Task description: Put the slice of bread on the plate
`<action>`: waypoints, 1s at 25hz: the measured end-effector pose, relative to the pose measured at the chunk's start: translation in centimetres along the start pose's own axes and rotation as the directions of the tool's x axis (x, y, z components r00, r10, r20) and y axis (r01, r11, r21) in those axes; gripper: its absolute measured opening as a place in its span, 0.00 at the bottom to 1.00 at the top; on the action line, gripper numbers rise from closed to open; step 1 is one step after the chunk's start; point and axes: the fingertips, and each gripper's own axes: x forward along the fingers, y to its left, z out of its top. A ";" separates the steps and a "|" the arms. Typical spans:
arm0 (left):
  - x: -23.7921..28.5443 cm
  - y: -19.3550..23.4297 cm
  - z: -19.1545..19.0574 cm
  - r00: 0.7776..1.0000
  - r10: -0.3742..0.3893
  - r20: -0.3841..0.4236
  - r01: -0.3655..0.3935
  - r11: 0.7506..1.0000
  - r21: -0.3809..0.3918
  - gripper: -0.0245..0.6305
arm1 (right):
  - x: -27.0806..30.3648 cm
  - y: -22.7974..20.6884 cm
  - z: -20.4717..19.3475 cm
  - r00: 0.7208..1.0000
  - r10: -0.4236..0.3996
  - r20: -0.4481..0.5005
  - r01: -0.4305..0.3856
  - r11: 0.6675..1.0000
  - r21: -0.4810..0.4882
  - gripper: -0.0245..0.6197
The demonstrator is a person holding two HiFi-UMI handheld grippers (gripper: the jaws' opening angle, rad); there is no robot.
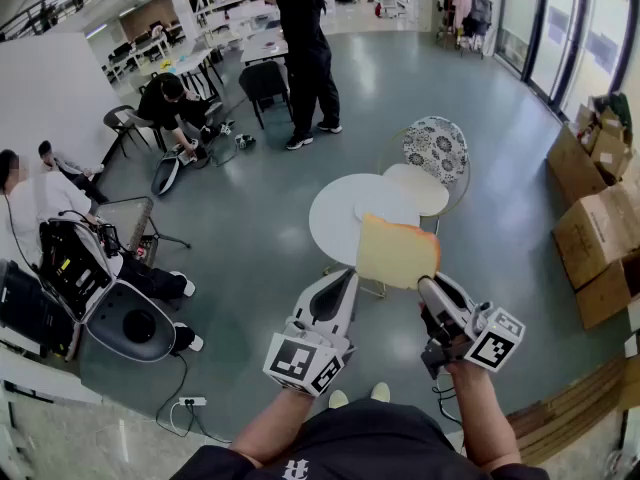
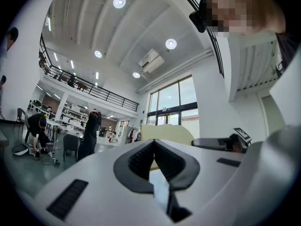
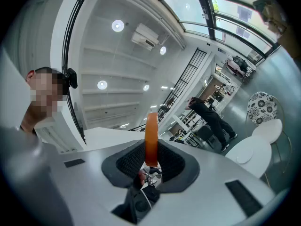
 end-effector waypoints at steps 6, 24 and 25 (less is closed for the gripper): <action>0.1 0.1 0.0 1.000 -0.001 -0.003 0.001 1.000 -0.003 0.05 | 0.3 -0.1 -0.2 1.000 -0.001 -0.006 0.001 1.000 -0.002 0.17; 0.7 0.5 -1.1 0.999 0.048 -0.006 -0.048 0.999 0.018 0.05 | -1.5 -2.2 2.0 0.997 -0.021 0.078 0.016 0.998 0.066 0.17; 0.8 0.5 -0.9 0.999 0.051 -0.002 -0.050 0.999 0.019 0.05 | -1.5 -2.4 2.2 0.996 -0.022 0.081 0.016 0.997 0.071 0.17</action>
